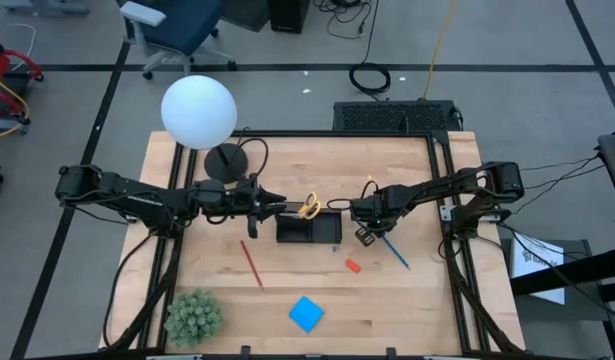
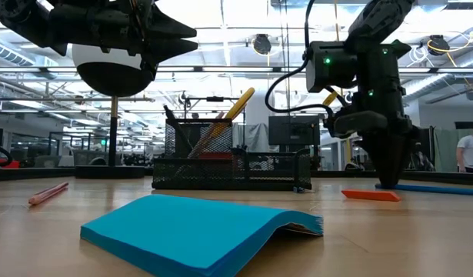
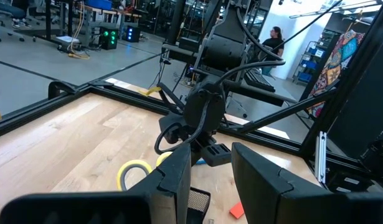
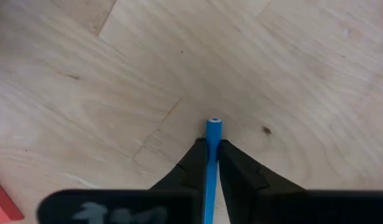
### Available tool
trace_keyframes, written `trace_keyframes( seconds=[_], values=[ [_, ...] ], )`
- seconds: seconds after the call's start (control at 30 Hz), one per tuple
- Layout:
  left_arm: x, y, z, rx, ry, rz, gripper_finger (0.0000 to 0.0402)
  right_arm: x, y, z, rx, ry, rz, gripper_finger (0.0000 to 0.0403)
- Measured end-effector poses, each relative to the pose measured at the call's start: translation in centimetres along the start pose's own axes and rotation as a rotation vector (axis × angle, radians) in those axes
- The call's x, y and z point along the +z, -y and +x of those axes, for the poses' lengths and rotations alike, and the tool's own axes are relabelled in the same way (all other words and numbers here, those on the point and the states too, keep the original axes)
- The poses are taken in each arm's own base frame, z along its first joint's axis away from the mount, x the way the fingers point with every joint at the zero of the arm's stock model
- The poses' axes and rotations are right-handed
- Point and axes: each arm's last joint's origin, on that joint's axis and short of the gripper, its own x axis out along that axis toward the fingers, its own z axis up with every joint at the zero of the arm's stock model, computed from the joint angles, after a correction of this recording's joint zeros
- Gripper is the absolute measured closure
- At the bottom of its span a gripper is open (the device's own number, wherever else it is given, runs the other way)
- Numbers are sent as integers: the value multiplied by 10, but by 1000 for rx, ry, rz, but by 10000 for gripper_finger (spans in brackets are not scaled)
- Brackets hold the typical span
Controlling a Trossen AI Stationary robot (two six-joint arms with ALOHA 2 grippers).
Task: Pick and place office supplies into organizer
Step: Put the blue pencil into the desk organizer
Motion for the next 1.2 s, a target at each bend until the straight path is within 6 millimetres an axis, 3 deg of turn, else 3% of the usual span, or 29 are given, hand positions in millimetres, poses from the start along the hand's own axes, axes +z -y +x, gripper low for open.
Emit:
trace_keyframes(
  seconds=[0.13,1.2],
  values=[
    [0,0,0,0,0,0,288,0,0,0,-1,0,-24,396],
    [0,0,0,0,0,0,289,-4,2,-10,42,-4,-64,403]
  ],
)
